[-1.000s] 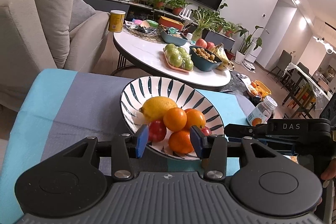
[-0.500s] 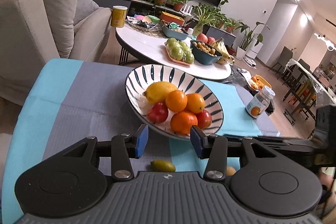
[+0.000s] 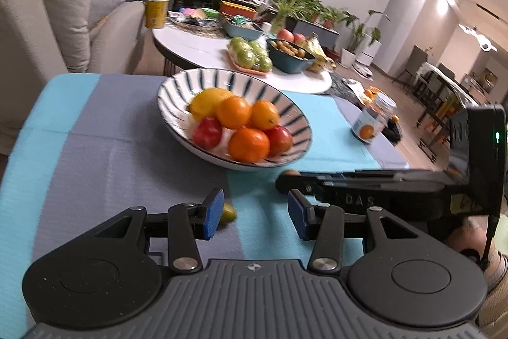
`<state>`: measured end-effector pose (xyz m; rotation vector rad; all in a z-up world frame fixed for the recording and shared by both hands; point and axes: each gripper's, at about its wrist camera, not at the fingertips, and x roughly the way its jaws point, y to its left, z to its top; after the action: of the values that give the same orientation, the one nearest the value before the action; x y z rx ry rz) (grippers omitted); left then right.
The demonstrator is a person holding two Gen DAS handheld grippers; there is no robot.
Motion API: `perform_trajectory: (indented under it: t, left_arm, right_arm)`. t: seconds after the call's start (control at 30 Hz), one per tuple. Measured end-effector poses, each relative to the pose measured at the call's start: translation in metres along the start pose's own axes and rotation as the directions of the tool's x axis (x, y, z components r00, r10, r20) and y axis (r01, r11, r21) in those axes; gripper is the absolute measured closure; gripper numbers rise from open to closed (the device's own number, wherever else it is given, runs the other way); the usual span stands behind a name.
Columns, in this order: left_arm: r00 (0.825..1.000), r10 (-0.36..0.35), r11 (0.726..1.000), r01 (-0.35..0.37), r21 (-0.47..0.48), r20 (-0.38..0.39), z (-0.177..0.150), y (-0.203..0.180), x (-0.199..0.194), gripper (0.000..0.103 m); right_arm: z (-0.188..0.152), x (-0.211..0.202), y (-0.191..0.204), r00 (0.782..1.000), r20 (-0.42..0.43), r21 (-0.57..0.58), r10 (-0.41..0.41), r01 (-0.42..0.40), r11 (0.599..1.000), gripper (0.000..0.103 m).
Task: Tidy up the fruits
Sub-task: 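Grasp a brown kiwi with the right tool while the left tool grasps another kiwi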
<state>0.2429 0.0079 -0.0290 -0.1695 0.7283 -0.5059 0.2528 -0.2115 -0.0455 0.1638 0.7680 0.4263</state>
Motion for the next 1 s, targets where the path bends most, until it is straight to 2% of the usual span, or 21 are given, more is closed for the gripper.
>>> perform_trajectory:
  t: [0.3, 0.43, 0.53, 0.57, 0.6, 0.67, 0.8, 0.87, 1.0]
  left_arm:
    - [0.992, -0.110, 0.991, 0.114, 0.074, -0.064, -0.007, -0.035, 0.021, 0.061]
    - [0.987, -0.117, 0.988, 0.127, 0.086, -0.108, -0.010, -0.047, 0.035, 0.061]
    - [0.984, -0.108, 0.990, 0.120, 0.073, -0.144, -0.013, -0.049, 0.047, 0.065]
    - [0.986, -0.103, 0.991, 0.113, 0.068, -0.131, -0.014, -0.048, 0.048, 0.074]
    - [0.988, -0.088, 0.994, 0.096, 0.060, -0.130, -0.014, -0.048, 0.049, 0.078]
    - [0.989, -0.076, 0.996, 0.082, 0.044, -0.131, -0.013, -0.047, 0.047, 0.078]
    - [0.995, -0.051, 0.995, 0.057, 0.076, -0.083, -0.011, -0.049, 0.036, 0.078]
    - [0.996, -0.058, 0.996, 0.063, 0.067, -0.067, -0.007, -0.047, 0.031, 0.078]
    - [0.999, -0.030, 0.998, 0.031, 0.047, -0.028, 0.001, -0.041, 0.022, 0.078]
  right_arm:
    - [0.003, -0.029, -0.029, 0.997, 0.064, 0.117, -0.042, 0.034, 0.993, 0.070]
    - [0.002, -0.037, -0.036, 0.995, 0.076, 0.142, -0.061, 0.050, 0.989, 0.070]
    - [0.001, -0.040, -0.036, 0.994, 0.082, 0.137, -0.076, 0.064, 0.988, 0.070]
    - [0.001, -0.040, -0.036, 0.994, 0.085, 0.140, -0.073, 0.061, 0.988, 0.070]
    - [0.000, -0.041, -0.037, 0.993, 0.088, 0.141, -0.073, 0.060, 0.988, 0.070]
    - [0.001, -0.044, -0.037, 0.993, 0.095, 0.135, -0.077, 0.063, 0.989, 0.070]
    - [0.002, -0.049, -0.037, 0.991, 0.108, 0.131, -0.077, 0.062, 0.989, 0.070]
    - [0.003, -0.048, -0.038, 0.990, 0.113, 0.131, -0.078, 0.063, 0.989, 0.070]
    - [0.005, -0.048, -0.037, 0.990, 0.117, 0.126, -0.078, 0.063, 0.990, 0.070]
